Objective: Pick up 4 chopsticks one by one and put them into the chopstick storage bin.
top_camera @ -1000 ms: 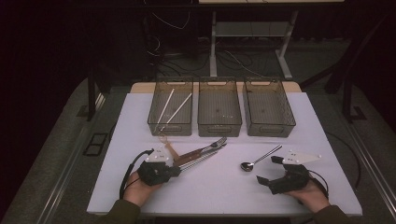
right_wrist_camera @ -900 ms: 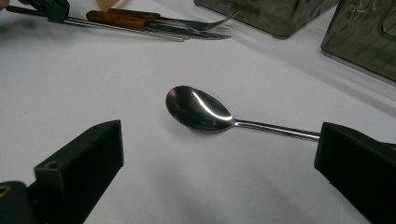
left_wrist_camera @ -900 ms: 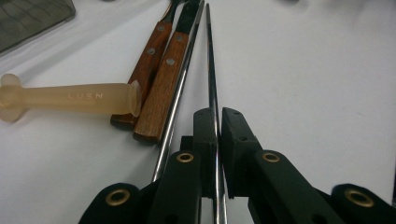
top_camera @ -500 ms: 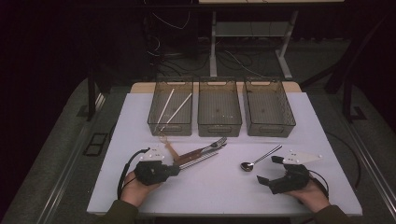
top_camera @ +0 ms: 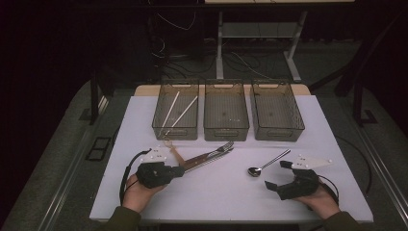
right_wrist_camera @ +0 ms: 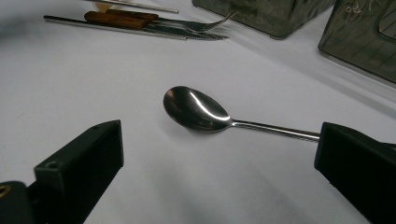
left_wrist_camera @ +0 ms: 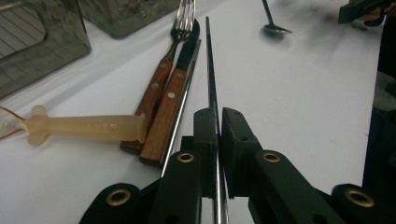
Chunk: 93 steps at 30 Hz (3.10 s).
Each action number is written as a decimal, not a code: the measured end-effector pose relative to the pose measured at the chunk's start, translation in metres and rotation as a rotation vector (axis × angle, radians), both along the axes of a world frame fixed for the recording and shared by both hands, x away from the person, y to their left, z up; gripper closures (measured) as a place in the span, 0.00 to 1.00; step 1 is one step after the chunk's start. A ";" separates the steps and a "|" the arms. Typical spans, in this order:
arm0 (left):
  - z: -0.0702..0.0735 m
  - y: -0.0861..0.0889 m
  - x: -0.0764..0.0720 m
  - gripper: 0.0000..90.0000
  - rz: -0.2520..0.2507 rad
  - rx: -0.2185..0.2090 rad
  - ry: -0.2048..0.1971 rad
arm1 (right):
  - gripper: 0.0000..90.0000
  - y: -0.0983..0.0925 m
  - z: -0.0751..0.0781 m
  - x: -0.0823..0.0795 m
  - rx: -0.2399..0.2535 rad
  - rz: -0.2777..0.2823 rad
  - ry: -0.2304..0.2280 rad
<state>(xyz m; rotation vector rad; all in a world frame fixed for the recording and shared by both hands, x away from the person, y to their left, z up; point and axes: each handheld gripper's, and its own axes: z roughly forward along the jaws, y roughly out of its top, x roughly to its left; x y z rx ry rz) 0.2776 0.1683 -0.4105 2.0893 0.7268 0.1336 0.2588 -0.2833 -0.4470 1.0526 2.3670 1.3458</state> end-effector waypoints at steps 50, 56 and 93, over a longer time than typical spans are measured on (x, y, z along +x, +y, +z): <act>0.042 0.020 0.079 0.94 0.270 -0.050 -0.126 | 0.02 -0.001 0.000 0.001 0.000 -0.007 0.005; 0.044 0.024 0.092 0.94 0.319 -0.045 -0.143 | 0.02 -0.002 0.000 0.001 0.003 -0.008 0.003; 0.018 0.008 0.194 0.94 0.519 0.050 0.002 | 0.02 -0.002 0.001 -0.001 0.013 -0.001 0.002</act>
